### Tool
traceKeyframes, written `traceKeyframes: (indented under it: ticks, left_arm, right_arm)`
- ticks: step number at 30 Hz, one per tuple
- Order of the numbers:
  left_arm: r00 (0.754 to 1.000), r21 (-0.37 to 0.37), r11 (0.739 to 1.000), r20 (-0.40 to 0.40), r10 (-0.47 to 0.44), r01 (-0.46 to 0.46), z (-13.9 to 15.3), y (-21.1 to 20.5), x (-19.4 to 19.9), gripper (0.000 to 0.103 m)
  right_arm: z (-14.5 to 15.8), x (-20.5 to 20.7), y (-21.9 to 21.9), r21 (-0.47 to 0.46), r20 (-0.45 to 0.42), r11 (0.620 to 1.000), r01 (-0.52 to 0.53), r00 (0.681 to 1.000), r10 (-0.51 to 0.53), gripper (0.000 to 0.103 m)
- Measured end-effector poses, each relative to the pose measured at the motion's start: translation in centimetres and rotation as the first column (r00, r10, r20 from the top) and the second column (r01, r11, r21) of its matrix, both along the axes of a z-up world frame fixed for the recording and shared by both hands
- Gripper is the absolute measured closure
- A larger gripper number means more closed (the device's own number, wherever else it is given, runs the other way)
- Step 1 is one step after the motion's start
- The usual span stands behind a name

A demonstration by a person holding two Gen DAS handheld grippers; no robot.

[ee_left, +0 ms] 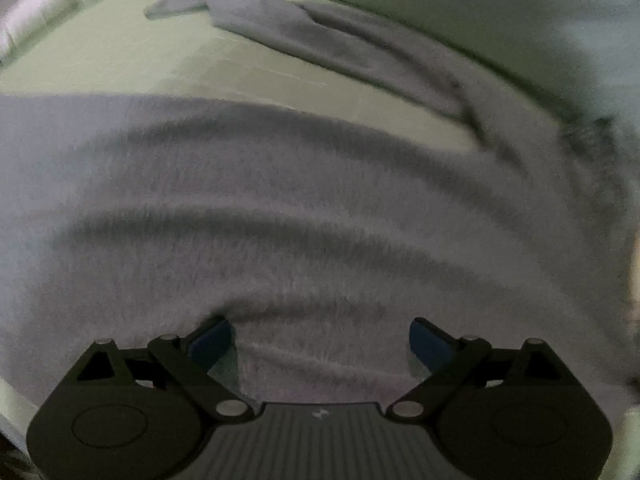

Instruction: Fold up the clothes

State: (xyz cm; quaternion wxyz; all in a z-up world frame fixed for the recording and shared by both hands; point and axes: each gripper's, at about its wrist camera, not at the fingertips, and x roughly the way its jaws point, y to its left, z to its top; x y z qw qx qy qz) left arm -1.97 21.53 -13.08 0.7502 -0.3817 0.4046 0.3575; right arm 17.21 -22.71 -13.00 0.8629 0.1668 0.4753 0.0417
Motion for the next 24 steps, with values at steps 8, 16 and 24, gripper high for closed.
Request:
traceKeyframes:
  ticks: [8,16,24]
  left_arm:
    - [0.991,-0.027,0.995,0.097,0.096,-0.094,2.0,2.1,-6.2,0.008]
    - [0.953,0.009,0.966,0.164,0.254,-0.259,4.1,7.1,-14.5,0.013]
    - [0.953,0.036,0.967,0.182,0.24,-0.251,4.7,14.9,-18.8,0.03]
  right_arm:
    - [1.8,-3.1,2.3,-0.295,0.052,0.955,-0.007,0.998,0.024,0.052]
    - [4.6,-6.0,10.9,-0.411,0.199,0.9,-0.143,0.949,0.242,0.002]
    - [1.2,-8.4,25.1,-0.269,0.166,0.892,-0.363,0.895,0.414,0.0]
